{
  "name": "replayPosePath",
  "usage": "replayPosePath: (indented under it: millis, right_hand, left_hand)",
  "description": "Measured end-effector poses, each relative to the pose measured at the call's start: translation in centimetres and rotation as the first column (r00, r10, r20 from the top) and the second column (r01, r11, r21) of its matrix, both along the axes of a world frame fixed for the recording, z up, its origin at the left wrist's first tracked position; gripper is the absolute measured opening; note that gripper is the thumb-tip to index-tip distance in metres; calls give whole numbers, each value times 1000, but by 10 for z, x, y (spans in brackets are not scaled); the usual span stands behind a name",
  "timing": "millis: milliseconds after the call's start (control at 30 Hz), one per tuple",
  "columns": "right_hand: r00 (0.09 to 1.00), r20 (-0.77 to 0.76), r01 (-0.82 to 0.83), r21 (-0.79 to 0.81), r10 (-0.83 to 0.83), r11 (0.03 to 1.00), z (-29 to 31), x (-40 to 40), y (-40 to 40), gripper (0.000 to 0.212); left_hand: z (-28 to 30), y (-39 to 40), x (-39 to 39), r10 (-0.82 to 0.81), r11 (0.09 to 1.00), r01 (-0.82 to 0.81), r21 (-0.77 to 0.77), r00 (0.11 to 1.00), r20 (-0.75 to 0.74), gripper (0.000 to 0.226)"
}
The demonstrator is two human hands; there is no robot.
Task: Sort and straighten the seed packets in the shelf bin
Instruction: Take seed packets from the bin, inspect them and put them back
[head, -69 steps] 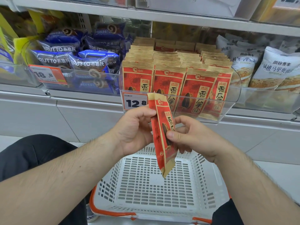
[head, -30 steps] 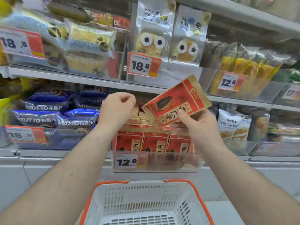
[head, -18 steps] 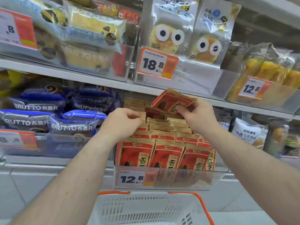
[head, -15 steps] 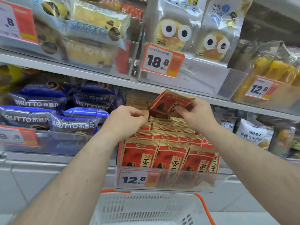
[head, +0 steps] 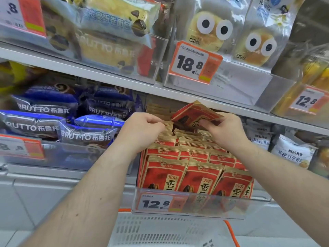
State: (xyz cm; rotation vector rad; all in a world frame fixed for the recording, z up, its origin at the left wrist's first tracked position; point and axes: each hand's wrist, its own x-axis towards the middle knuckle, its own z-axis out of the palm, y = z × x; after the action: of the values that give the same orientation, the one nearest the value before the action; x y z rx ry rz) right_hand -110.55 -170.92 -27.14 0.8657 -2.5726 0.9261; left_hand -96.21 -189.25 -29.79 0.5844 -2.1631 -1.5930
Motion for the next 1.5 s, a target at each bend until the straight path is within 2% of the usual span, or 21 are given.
replayPosePath:
  millis: [100, 200, 433, 767, 833, 900, 1000, 1067, 1167, 1333, 1433, 1500]
  right_hand:
    - [998, 38, 56, -36, -55, 998, -2, -3, 1, 18]
    - [998, -5, 58, -61, -59, 996, -4, -3, 5, 17]
    - [999, -26, 30, 177, -26, 984, -8, -4, -8, 18]
    - [941, 302, 53, 320, -155, 946, 4, -32, -40, 30]
    - [925, 322, 64, 391, -202, 918, 7, -34, -45, 22]
    - [918, 307, 86, 466, -252, 881, 10, -35, -49, 5]
    - [914, 299, 105, 476, -273, 873, 9, -36, -55, 6]
    - [903, 320, 126, 441, -287, 889, 6, -37, -60, 22]
    - [912, 274, 153, 461, -304, 874, 1, -39, -67, 26]
    - [952, 71, 216, 535, -298, 817, -1, -36, -75, 18]
    - [976, -55, 202, 574, -208, 793, -2, -29, -73, 20]
    - [991, -27, 119, 622, -132, 774, 1, -24, -71, 29]
  left_hand:
    - [0, 1, 0, 9, 1000, -9, -5, 1000, 7, 15]
    - [1, 3, 1, -7, 1000, 7, -1, 1000, 11, 18]
    - [-2, 3, 1, -31, 998, 31, -58, 1000, 3, 21]
    - [-2, 3, 3, -41, 995, 43, -86, 999, 18, 18]
    - [-2, 3, 3, -42, 995, 44, -90, 999, 23, 19]
    - [-2, 3, 4, -45, 994, 48, -93, 998, 33, 20]
    - [-2, 3, 3, -45, 994, 49, -93, 998, 40, 20]
    - [-1, 4, 3, -44, 993, 48, -104, 998, 40, 20]
    - [-1, 5, 3, -42, 992, 48, -118, 998, 49, 22]
    - [0, 6, 2, -45, 990, 52, -127, 997, 60, 24]
    - [-1, 6, 1, -37, 990, 45, -135, 998, 59, 26]
    - [-1, 6, 1, -38, 989, 47, -143, 997, 64, 26]
